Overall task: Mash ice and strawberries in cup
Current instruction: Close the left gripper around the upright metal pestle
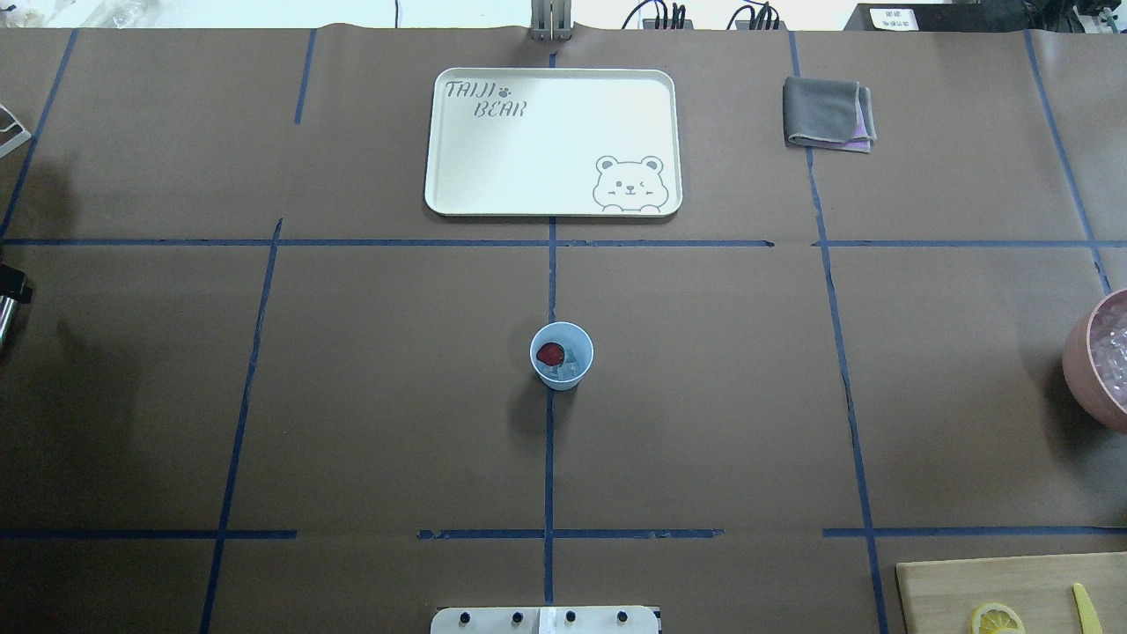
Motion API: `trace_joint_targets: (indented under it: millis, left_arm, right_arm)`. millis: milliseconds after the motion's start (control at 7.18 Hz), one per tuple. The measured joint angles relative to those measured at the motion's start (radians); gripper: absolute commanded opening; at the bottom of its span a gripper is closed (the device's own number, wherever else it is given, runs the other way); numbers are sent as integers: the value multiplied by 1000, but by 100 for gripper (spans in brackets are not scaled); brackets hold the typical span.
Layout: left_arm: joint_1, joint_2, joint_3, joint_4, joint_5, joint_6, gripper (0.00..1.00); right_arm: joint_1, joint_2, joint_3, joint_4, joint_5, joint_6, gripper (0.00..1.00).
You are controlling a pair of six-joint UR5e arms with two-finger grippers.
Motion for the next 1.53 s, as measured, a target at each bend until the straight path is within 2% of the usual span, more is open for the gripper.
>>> trace_joint_targets:
  millis: [278, 557, 975, 1532]
  left_arm:
    - [10, 1, -1, -3, 1, -1, 74]
    - [18, -1, -1, -3, 1, -1, 69]
    - [19, -3, 1, -3, 2, 0, 65]
    - [20, -3, 6, -2, 3, 1, 63]
  right_arm:
    - [0, 0, -2, 0, 0, 0, 99]
    - [0, -1, -3, 0, 0, 0, 99]
    - [0, -1, -3, 0, 0, 0, 99]
    - [0, 0, -1, 0, 0, 0, 99]
